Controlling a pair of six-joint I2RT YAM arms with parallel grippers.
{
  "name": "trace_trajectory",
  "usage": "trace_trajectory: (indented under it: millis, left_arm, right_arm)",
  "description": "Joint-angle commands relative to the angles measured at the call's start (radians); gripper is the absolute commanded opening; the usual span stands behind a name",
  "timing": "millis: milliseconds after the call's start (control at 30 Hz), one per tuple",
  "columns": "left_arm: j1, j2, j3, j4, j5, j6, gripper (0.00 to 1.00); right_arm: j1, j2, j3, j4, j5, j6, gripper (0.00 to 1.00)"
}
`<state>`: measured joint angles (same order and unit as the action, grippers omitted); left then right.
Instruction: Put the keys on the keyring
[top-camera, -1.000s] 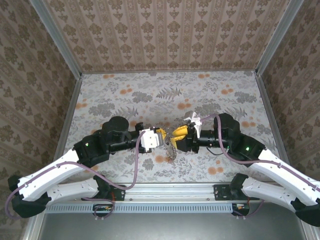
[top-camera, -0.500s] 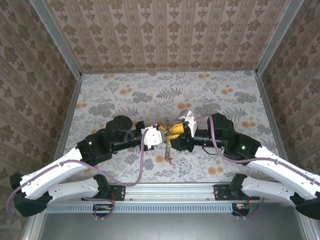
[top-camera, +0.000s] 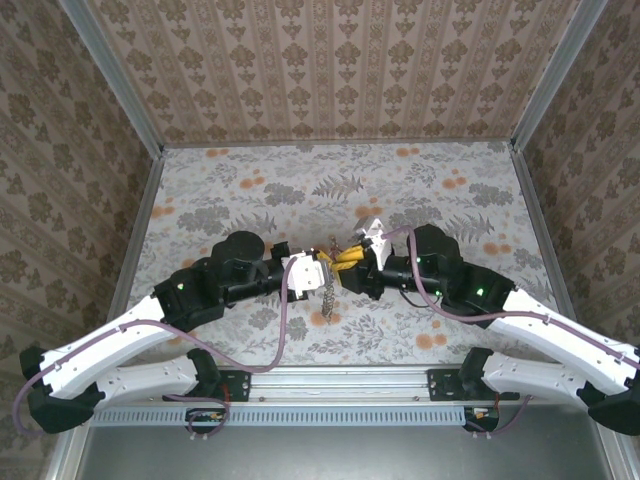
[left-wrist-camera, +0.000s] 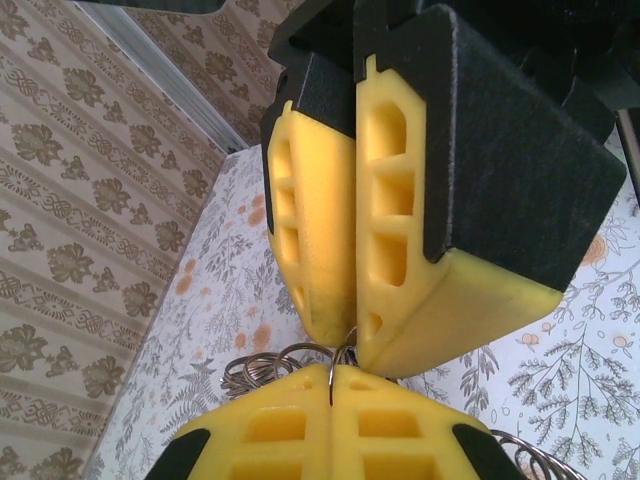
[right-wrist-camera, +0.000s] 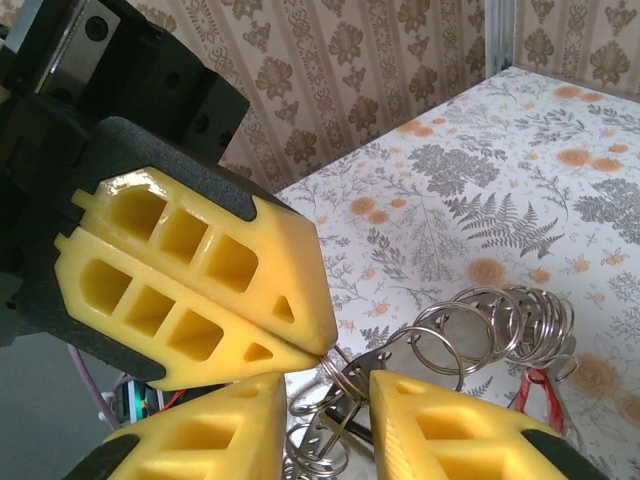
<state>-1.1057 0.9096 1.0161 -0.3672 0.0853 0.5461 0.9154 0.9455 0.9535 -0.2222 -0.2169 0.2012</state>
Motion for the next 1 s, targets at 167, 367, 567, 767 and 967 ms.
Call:
trace_trajectory:
  millis: [167,367,567,767,967]
  left_arm:
    - [-0.009,-0.016,0.007,0.074,0.03,-0.017,0.0]
    - [-0.008,-0.016,0.007,0.071,0.027,-0.017,0.0]
    - [-0.007,-0.014,0.004,0.074,0.025,-0.017,0.0]
    - [-0.005,-0.015,0.005,0.073,0.025,-0.019,0.0]
    - [-0.005,-0.009,0.009,0.073,0.02,-0.02,0.0]
  right_arm:
    - [0.011,0.008,0.018,0.033,-0.054,0.0,0.24]
    - [0.009,0.01,0.014,0.035,-0.079,0.005,0.23]
    - [-0.007,-0.004,-0.007,0.052,-0.109,0.023,0.2]
    - [-0.019,0.006,-0.016,0.064,-0.152,0.038,0.16]
    - [-0.027,0.003,-0.022,0.072,-0.188,0.039,0.04]
